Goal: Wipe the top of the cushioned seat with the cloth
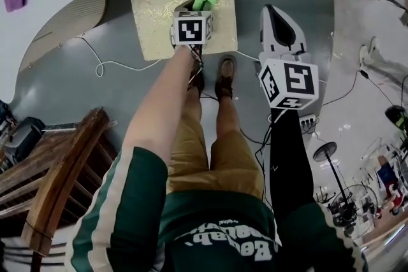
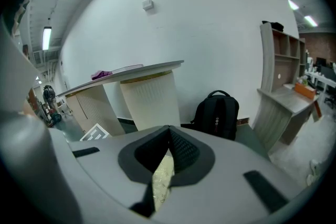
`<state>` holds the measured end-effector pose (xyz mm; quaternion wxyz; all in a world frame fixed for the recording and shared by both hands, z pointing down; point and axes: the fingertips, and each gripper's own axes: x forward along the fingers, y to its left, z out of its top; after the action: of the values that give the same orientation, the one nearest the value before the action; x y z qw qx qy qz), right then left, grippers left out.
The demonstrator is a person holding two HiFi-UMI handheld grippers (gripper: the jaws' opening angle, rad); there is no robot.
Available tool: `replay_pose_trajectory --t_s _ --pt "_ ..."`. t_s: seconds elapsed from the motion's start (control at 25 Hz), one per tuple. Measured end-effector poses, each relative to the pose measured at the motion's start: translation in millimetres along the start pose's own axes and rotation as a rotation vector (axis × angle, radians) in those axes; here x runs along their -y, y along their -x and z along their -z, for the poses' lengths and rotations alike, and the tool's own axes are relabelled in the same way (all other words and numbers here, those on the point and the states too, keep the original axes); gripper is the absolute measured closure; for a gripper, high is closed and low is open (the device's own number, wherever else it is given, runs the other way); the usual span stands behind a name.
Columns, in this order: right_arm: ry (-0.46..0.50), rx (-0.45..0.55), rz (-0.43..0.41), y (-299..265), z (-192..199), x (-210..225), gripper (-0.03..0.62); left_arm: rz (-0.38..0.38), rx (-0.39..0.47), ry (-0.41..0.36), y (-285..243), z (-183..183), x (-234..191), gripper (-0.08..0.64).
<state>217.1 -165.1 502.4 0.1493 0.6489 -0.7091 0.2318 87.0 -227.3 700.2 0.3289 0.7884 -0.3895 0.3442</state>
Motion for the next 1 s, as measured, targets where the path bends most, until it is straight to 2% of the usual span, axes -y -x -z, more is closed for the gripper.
replay_pose_trajectory --t_s 0.36,0.6,0.8,1.0 --pt "0.038 -0.024 -0.061 -29.2 -14.0 -53.7 0.584 -0.080 0.006 0.006 31.0 2.4 -93.3 0.437" --pt "0.066 0.005 -0.073 -50.1 -26.9 -84.5 0.584 -0.150 -0.004 0.038 58.4 13.3 -163.7 0.436" --pt "0.100 0.008 -0.105 -62.6 -37.1 -118.8 0.584 -0.204 -0.017 0.033 75.3 26.1 -209.1 0.436" --pt "0.117 -0.002 -0.117 -68.9 -40.7 -140.7 0.584 -0.235 -0.076 0.115 90.2 52.4 -245.0 0.437"
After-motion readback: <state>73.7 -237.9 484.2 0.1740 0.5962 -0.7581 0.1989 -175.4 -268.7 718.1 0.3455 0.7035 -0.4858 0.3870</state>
